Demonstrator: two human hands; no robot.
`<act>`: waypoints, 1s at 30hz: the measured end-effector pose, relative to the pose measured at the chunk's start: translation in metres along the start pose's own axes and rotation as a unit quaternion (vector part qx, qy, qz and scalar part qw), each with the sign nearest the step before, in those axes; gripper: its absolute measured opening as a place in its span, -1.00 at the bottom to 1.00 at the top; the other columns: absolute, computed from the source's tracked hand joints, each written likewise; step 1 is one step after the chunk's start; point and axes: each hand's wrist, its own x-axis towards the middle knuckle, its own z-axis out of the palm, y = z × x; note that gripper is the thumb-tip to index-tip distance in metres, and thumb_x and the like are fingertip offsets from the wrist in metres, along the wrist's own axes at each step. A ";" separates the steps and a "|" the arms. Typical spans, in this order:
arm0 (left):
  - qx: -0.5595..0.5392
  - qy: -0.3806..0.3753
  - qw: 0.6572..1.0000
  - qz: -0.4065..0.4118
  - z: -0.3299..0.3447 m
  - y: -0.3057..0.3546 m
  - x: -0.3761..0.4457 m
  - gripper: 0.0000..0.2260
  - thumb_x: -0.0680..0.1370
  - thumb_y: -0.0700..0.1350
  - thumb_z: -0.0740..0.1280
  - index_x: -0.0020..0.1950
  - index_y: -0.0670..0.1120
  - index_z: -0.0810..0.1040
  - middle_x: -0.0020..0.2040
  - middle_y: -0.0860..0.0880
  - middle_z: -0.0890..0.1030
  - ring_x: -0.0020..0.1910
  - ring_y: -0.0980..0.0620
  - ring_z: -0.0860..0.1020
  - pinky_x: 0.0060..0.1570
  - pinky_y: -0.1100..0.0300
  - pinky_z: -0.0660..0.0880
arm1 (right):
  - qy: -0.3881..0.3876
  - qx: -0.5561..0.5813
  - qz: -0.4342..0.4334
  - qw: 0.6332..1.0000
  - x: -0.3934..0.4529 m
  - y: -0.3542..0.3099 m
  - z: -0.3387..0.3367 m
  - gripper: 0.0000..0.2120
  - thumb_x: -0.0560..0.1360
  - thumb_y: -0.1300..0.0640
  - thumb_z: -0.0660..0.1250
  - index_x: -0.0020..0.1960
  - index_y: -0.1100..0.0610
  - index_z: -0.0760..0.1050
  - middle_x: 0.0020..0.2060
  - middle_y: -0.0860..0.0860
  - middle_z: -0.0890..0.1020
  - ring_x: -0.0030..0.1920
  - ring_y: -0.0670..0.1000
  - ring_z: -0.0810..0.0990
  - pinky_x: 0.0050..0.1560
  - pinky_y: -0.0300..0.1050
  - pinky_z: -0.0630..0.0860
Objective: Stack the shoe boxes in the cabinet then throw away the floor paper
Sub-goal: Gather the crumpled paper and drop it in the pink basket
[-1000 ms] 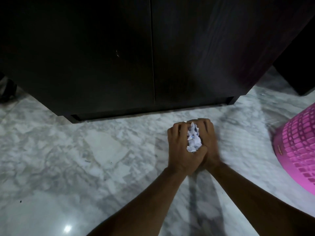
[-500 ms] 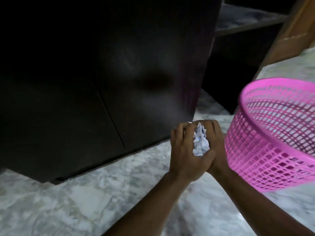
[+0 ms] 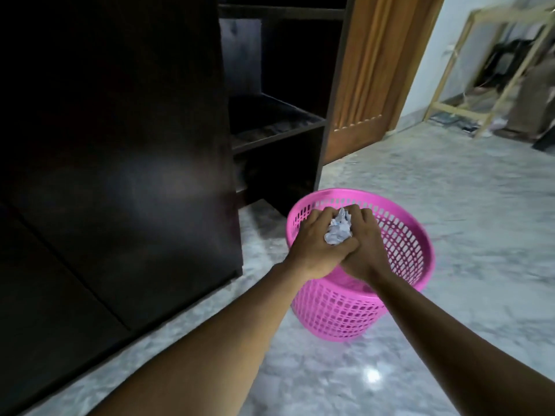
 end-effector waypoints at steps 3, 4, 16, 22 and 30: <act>0.043 -0.099 0.992 -0.071 0.021 -0.010 0.014 -0.31 0.26 0.33 0.37 0.35 0.14 0.46 0.30 -0.03 0.57 0.29 -0.09 0.55 0.28 -0.10 0.51 | -0.115 -0.027 0.076 0.990 -0.012 0.034 -0.017 -0.34 0.35 -0.11 0.45 0.38 0.14 0.45 0.20 0.13 0.52 0.16 0.15 0.44 0.14 0.20 0.51; 0.079 -0.124 0.985 -0.089 0.024 -0.011 0.017 -0.18 0.25 0.39 0.40 0.48 0.19 0.35 0.46 -0.03 0.48 0.43 -0.12 0.47 0.40 -0.16 0.43 | -0.153 -0.032 0.103 0.982 -0.012 0.041 -0.024 -0.12 0.29 -0.13 0.57 0.51 0.11 0.35 0.33 0.18 0.49 0.29 0.23 0.45 0.27 0.24 0.49; 0.230 0.142 0.956 -0.116 0.008 -0.033 -0.005 -0.25 0.41 0.21 0.50 0.51 0.01 0.32 0.39 -0.15 0.37 0.43 -0.20 0.38 0.29 -0.09 0.50 | 0.139 -0.022 0.316 0.938 -0.060 0.065 -0.069 -0.30 0.38 -0.04 0.55 0.43 0.12 0.39 0.34 0.24 0.44 0.35 0.33 0.45 0.32 0.26 0.44; -0.072 0.058 0.910 -0.404 0.013 -0.051 -0.031 -0.30 0.47 0.21 0.41 0.49 -0.10 0.29 0.16 -0.13 0.62 0.00 -0.17 0.72 -0.07 0.05 0.64 | 0.089 0.181 0.550 0.811 -0.093 0.072 -0.057 -0.22 0.30 -0.34 0.39 0.38 0.09 0.43 0.25 0.28 0.62 0.16 0.36 0.67 0.27 0.24 0.59; -0.086 0.063 0.928 -0.357 0.000 -0.066 -0.008 -0.53 0.41 0.16 0.37 0.25 0.01 0.43 0.06 -0.09 0.66 -0.01 -0.14 0.70 0.14 -0.14 0.65 | 0.092 0.268 0.508 0.814 -0.064 0.093 -0.009 -0.21 0.13 -0.31 0.28 0.23 0.12 0.61 0.05 0.21 0.71 0.01 0.33 0.72 0.08 0.29 0.68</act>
